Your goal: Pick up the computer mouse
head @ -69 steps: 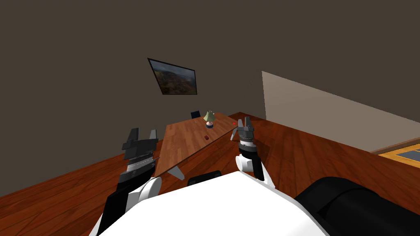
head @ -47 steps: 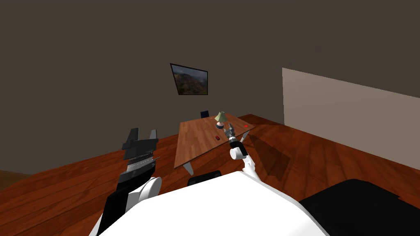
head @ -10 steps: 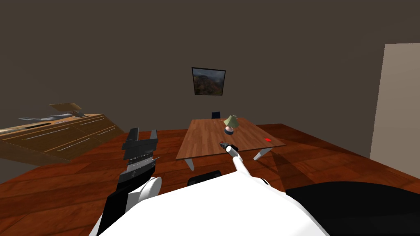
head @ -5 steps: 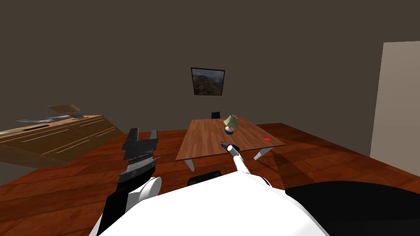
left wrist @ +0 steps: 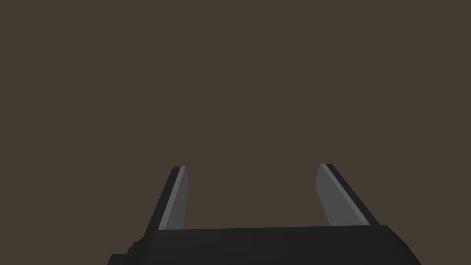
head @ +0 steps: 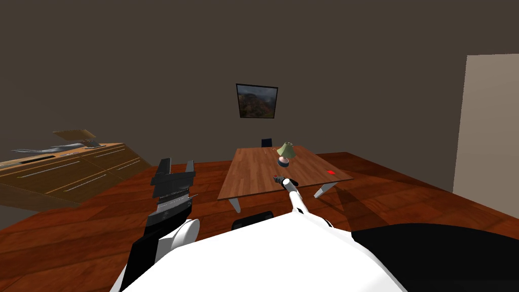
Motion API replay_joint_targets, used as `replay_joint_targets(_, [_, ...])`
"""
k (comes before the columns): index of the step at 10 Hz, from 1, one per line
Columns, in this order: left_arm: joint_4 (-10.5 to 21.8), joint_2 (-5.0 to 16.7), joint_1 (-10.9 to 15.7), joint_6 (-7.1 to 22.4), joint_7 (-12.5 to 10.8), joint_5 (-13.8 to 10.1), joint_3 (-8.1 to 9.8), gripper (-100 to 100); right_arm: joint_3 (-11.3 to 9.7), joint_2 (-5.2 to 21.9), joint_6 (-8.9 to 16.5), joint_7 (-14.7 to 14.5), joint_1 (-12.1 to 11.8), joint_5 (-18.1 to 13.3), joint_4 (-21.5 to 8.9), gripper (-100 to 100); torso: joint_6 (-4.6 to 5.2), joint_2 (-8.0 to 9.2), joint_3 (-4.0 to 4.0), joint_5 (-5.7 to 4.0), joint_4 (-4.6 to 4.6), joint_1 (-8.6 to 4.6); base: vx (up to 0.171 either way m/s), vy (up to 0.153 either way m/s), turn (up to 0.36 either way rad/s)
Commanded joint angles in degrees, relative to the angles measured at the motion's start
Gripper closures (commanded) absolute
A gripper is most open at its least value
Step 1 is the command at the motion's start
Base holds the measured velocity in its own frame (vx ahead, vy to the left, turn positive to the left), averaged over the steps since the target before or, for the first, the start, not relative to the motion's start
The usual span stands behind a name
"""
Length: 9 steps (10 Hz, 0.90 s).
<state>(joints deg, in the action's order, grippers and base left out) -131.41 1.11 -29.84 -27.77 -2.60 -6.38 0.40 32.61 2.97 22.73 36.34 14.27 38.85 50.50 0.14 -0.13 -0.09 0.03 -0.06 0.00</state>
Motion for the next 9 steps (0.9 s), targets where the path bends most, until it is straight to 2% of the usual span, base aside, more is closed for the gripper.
replay_joint_targets(1, [0.0,0.0,0.0,0.0,0.0,0.0,0.0,0,2.86,-0.02,1.07,-2.86,0.73,0.15,-0.72,-100,0.0,0.0,0.0,0.0,0.0,0.0,0.029,0.039,-0.033])
replay_joint_targets(2, [0.0,0.0,0.0,0.0,0.0,0.0,0.0,0,4.56,-0.02,1.07,-4.61,0.73,0.15,-0.72,-100,0.0,-0.04,-0.03,0.01,-0.01,0.04,0.015,0.024,0.0])
replay_joint_targets(3, [0.0,0.0,0.0,0.0,0.0,0.0,0.0,0,6.29,-0.1,3.12,-6.27,2.38,0.53,-2.2,-100,0.0,-0.01,-0.01,0.0,-0.01,0.0,0.023,0.034,-0.041])
replay_joint_targets(5, [0.0,0.0,0.0,0.0,0.0,0.0,0.0,0,9.92,-0.1,3.12,-9.09,2.38,0.53,-2.2,-100,-0.01,-0.05,-0.03,0.01,-0.01,0.05,0.02,0.03,-0.009])
replay_joint_targets(6, [0.0,0.0,0.0,0.0,0.0,0.0,0.0,0,10.57,-0.1,3.12,-10.45,2.38,0.53,-2.2,-100,0.0,-0.01,-0.01,0.0,-0.01,-0.02,0.0,0.0,0.0])
replay_joint_targets(7, [0.0,0.0,0.01,0.0,0.0,0.0,0.0,0,12.69,-0.17,5.16,-12.57,4.03,0.91,-3.68,-100,0.04,0.0,-0.02,-0.01,-0.03,-0.12,0.021,0.029,-0.047])
replay_joint_targets(9, [0.0,0.0,0.0,0.0,0.0,0.0,0.0,0,16.11,-0.17,5.16,-15.71,4.03,0.91,-3.68,-100,0.04,-0.1,-0.08,0.0,-0.06,-0.05,0.02,0.029,-0.012])
